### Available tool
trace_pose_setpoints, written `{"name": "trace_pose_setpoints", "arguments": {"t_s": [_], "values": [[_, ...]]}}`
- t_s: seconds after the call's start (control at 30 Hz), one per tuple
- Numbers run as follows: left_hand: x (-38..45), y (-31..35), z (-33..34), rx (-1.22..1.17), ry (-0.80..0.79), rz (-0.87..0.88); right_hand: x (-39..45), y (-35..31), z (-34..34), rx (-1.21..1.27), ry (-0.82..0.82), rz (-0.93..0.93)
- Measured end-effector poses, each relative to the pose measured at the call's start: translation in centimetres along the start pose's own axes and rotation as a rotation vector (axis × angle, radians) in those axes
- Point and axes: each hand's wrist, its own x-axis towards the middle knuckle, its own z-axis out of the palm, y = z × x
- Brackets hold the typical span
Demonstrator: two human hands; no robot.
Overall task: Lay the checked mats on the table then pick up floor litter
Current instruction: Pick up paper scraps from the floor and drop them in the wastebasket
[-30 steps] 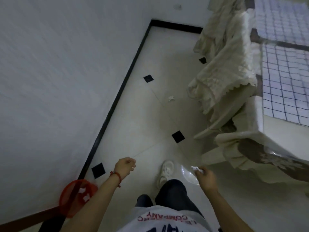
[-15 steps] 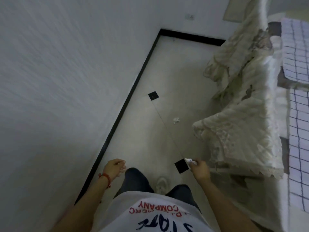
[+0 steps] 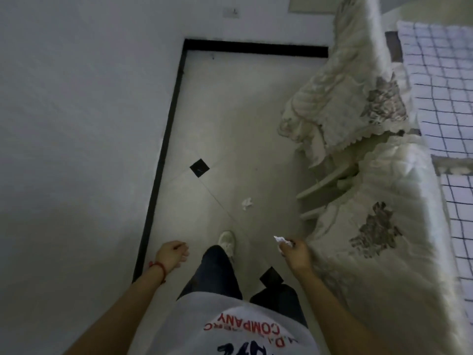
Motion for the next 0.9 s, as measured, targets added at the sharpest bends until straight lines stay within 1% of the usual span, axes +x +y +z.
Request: {"name": "trace_pose_setpoints", "arguments": {"t_s": [0.17,0.3,0.4,0.5,0.67,0.8,0.9], "values": [[6.0,9.5,1.6,0.135,-0.098,0.100,5.3,-3.6,0.3,0.063,0.052,0.039],[10.8,12.4,4.9,0.243,-0.172,0.107,10.6,-3.9,2.0,0.010,0.051,0.097],[15.3,12.6,8.5,0.245,-0.220,0.067,15.5,-3.4,3.8,-0.043,-0.005,0.128],[20.8,11.8,12.8,0.222,-0.236,0.005,21.7,-1.4,5.9,-0.127,-0.069,0.167],[31.7,9.1,18.7,0.382,-0.258,-0.008,33.2,2.2,9.7,-0.208,-0.064,0.127],[41.8,7.3,22.5,0.476,-0.224,-0.003,42.3,6.5,11.8,-0.318,-0.042,0.081],[48.7,4.9,25.2,0.586,-0.212,0.052,47.8,10.9,13.0,-0.371,-0.048,0.060]]}}
